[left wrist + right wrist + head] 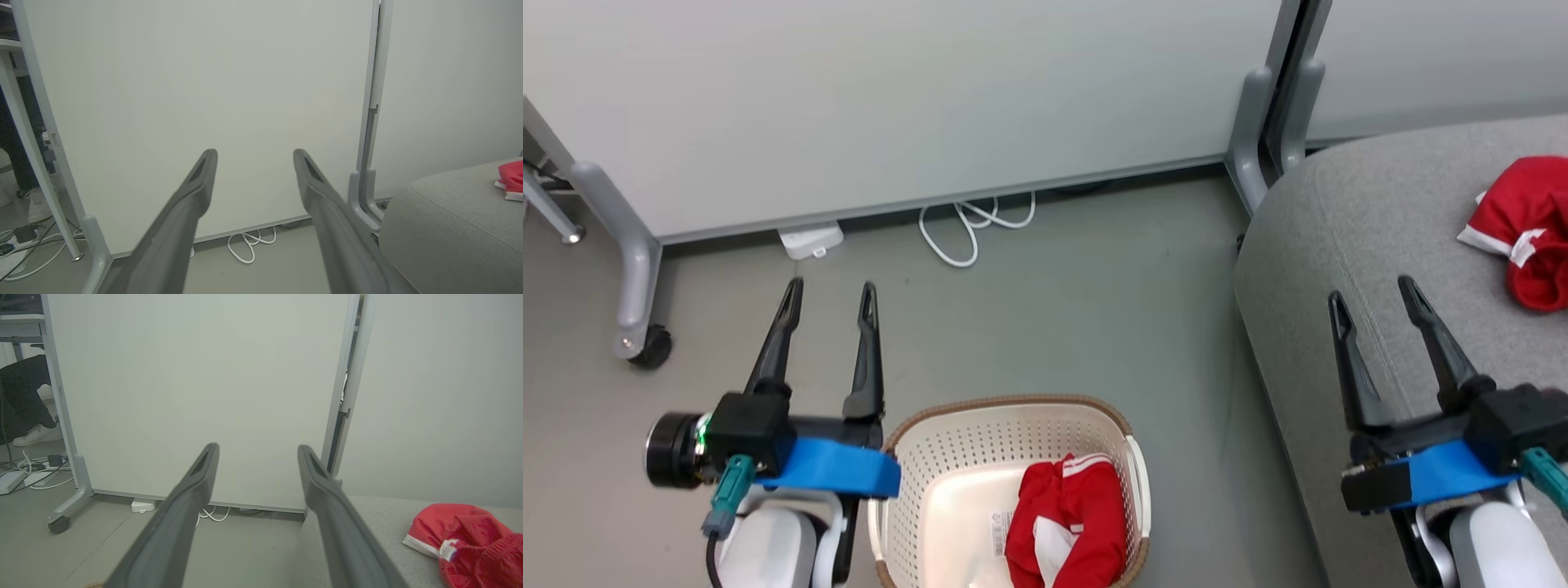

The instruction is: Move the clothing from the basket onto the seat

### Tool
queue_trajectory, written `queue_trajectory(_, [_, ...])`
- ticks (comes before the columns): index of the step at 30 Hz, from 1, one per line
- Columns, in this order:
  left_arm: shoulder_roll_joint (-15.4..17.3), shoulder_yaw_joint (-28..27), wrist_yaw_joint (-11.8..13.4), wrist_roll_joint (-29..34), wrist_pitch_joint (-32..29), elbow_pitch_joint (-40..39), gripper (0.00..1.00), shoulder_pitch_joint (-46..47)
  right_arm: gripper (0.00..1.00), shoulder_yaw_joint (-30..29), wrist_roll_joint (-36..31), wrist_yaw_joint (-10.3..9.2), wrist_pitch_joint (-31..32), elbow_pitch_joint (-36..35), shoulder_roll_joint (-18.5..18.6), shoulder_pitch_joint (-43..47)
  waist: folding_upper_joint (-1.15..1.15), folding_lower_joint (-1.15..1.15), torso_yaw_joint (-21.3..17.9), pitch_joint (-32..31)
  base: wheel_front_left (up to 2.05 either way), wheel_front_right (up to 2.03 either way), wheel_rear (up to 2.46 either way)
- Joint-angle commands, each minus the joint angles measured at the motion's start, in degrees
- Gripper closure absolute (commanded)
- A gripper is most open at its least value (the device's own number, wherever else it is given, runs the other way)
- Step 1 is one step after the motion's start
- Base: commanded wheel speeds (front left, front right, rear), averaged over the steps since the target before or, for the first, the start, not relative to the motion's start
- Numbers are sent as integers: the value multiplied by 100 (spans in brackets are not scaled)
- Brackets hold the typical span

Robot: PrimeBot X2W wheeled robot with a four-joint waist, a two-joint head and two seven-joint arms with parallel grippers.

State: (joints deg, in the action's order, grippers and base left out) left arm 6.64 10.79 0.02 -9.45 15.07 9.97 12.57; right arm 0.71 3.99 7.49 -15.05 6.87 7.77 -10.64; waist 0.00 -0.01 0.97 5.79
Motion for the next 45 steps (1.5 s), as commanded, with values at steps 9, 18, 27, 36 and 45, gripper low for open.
queue_trajectory(9, [-226,-406,-357,204,15,123,0,-703,0,-282,-1,1,-21,180,-190,691,0,1,91,-397,0,0,0])
queue_trajectory(18, [-334,-568,-514,295,15,185,0,-977,0,-388,-18,1,-21,240,-343,990,0,1,90,-459,0,0,0])
queue_trajectory(27, [-371,-634,-585,347,15,209,0,-983,0,-482,-46,1,-21,258,-406,1045,0,1,80,-473,0,0,0])
queue_trajectory(36, [-379,-584,-629,346,15,252,0,-903,0,-455,-78,1,-21,282,-430,1006,0,1,99,-459,0,0,0])
queue_trajectory(45, [-380,-276,-716,414,15,436,0,-460,0,-414,-110,1,-21,242,-434,784,0,1,33,-229,0,0,0])
